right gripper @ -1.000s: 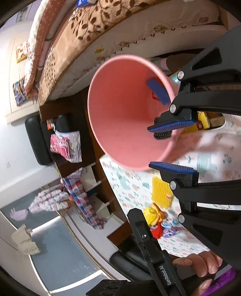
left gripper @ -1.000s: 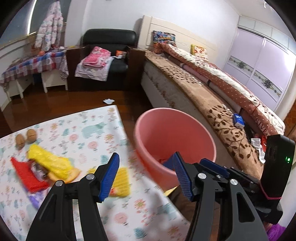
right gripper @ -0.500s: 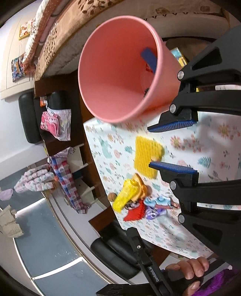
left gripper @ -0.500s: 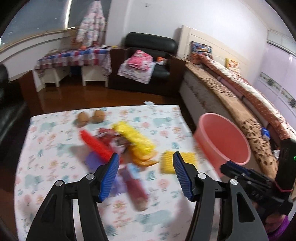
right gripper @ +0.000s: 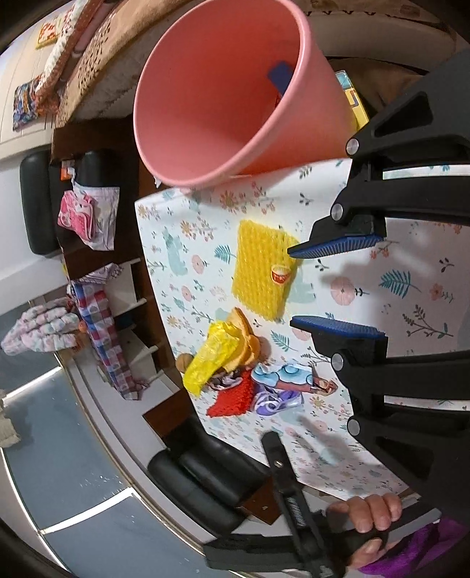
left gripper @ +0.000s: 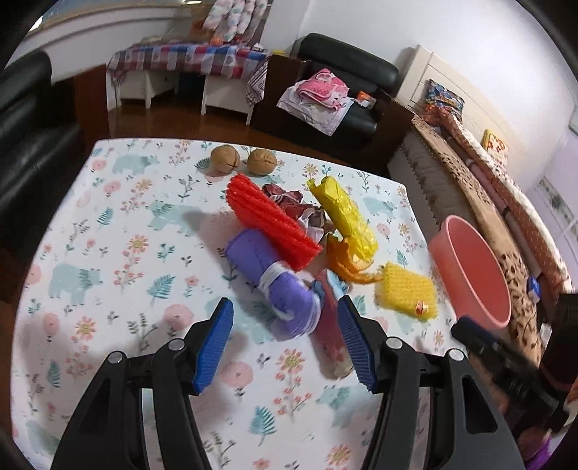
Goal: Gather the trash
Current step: 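Move both open tools back over the table, then grasp the purple cloth bundle with the left tool while the right tool grasps the pink-and-blue cloth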
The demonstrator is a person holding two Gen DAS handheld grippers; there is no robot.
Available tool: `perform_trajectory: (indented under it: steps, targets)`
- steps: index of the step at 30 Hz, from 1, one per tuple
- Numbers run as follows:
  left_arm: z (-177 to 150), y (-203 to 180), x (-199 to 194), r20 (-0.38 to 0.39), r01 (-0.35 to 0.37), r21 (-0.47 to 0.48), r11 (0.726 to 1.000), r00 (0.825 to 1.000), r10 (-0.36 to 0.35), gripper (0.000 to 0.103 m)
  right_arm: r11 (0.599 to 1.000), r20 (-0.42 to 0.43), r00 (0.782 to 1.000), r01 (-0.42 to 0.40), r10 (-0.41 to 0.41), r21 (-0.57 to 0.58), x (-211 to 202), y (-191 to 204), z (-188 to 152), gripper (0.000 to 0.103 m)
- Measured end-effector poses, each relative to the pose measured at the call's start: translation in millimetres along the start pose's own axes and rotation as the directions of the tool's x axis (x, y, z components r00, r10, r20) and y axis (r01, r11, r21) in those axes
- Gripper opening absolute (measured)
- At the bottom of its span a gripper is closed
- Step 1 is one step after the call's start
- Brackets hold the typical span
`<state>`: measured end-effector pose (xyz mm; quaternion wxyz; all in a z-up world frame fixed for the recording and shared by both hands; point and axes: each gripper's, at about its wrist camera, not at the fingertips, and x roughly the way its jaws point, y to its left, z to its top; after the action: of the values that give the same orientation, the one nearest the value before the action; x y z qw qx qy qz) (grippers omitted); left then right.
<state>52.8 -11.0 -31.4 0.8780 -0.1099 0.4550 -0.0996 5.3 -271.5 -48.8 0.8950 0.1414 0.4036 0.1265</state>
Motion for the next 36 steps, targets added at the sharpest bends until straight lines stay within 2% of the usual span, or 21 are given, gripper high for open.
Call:
perform_trajectory:
  steps: [3,6,7,9,11,16,19,24,30,36]
  targets:
    - [6,-3,14,-0.019,-0.012,-0.024,1.000,1.000,0.012,0.056,1.000,-0.012,1.000,-0.015,0.015,-0.023,3,5,0,0.033]
    - [10,-4,30,-0.051,-0.040,-0.048,0.998,0.998,0.037,0.049,0.997,-0.023,0.999,-0.045,0.044,-0.056,5,13,2,0.033]
    - [10,-2,33,-0.061,-0.045,-0.054,0.998,0.997,0.042,0.043,0.996,-0.026,0.998,-0.053,0.051,-0.068,6,16,2,0.033]
    - [9,2,38,-0.078,-0.039,-0.071,0.997,0.996,0.033,0.041,0.991,-0.045,0.996,-0.077,0.072,-0.110,9,25,3,0.033]
    - [7,3,38,-0.077,-0.035,-0.066,0.997,0.997,0.030,0.027,0.985,-0.065,0.994,-0.099,0.090,-0.141,13,35,3,0.033]
    - [5,9,30,-0.057,-0.040,-0.033,0.999,0.998,0.038,0.020,0.972,-0.105,0.987,-0.140,0.122,-0.189,23,55,6,0.033]
    - [3,15,22,-0.047,-0.032,-0.033,0.999,0.998,0.030,0.019,0.966,-0.132,0.981,-0.168,0.144,-0.197,30,65,7,0.033]
    - [-3,25,9,-0.040,-0.036,-0.026,0.999,0.999,0.035,0.019,0.969,-0.193,0.966,-0.201,0.172,-0.145,50,75,9,0.033]
    - [-12,43,-5,-0.042,-0.047,-0.031,0.998,0.998,0.046,0.019,0.973,-0.234,0.962,-0.179,0.142,-0.147,68,87,6,0.034]
    - [-21,56,-17,-0.050,-0.042,-0.038,0.998,0.998,0.040,0.019,0.974,-0.233,0.967,-0.148,0.107,-0.169,77,95,6,0.033]
